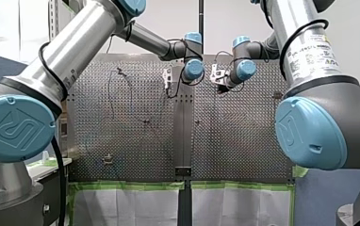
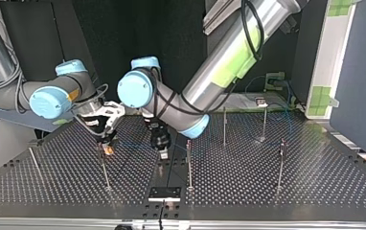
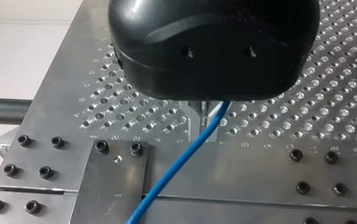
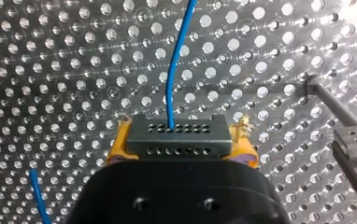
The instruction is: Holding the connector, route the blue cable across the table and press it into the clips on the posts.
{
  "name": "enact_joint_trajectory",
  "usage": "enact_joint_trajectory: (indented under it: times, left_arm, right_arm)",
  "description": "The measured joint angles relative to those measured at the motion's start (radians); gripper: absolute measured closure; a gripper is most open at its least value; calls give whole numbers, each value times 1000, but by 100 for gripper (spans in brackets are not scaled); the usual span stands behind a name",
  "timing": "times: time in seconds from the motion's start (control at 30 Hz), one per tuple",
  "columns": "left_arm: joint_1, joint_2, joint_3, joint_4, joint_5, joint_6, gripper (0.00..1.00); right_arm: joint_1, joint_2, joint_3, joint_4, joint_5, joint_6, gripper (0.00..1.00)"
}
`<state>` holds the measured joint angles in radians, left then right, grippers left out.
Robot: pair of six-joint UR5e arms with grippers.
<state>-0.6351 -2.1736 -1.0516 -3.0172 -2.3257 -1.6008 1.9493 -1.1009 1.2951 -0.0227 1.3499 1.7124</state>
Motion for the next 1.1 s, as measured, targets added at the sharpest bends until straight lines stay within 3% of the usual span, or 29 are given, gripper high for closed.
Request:
enact_joint_trajectory:
  times: [0.1,0.13,0.17,0.2,0.27,0.3,0.37,0.53,0.57,0.6,0.67,0.7,0.77,0.8,0.87,1.1]
  left_arm:
    - [-2,0,0,-1,-4,-3,100]
    - [-3,0,0,-1,-4,-4,95]
    - [-3,0,0,-2,-3,-4,74]
    - [-3,0,0,-2,-2,-5,74]
    - [-3,0,0,-2,-2,-5,40]
    - [-3,0,0,-2,-3,-5,40]
    - [-4,0,0,-2,-5,-6,29]
    - [-5,0,0,-2,-13,-9,29]
    - [-6,1,0,-2,-16,-9,36]
    - [-6,1,0,-2,-22,-9,36]
    - [-7,2,0,-2,-31,-10,55]
    - [-9,3,0,-2,-37,-10,55]
    - [-10,3,0,-2,-45,-10,78]
    - [-12,4,0,-2,-51,-10,78]
    - [-14,4,0,-1,-58,-10,98]
    - [-20,5,0,0,-64,-11,100]
  right_arm:
    - [0,0,0,1,0,0,100]
    - [0,0,0,1,0,0,100]
    - [0,0,0,1,0,0,100]
    - [0,0,0,1,0,0,100]
    - [1,0,0,1,0,0,100]
    - [1,0,0,1,0,0,100]
    - [1,0,0,1,0,0,100]
    - [1,0,0,1,0,0,100]
    - [1,0,0,1,0,0,100]
    - [0,0,0,1,0,0,100]
    - [0,0,0,1,0,0,100]
    - [0,0,0,1,0,0,100]
    - [0,0,0,1,0,0,100]
    - [0,0,0,1,0,0,100]
    - [0,0,0,1,0,0,100]
    - [0,0,0,0,0,0,100]
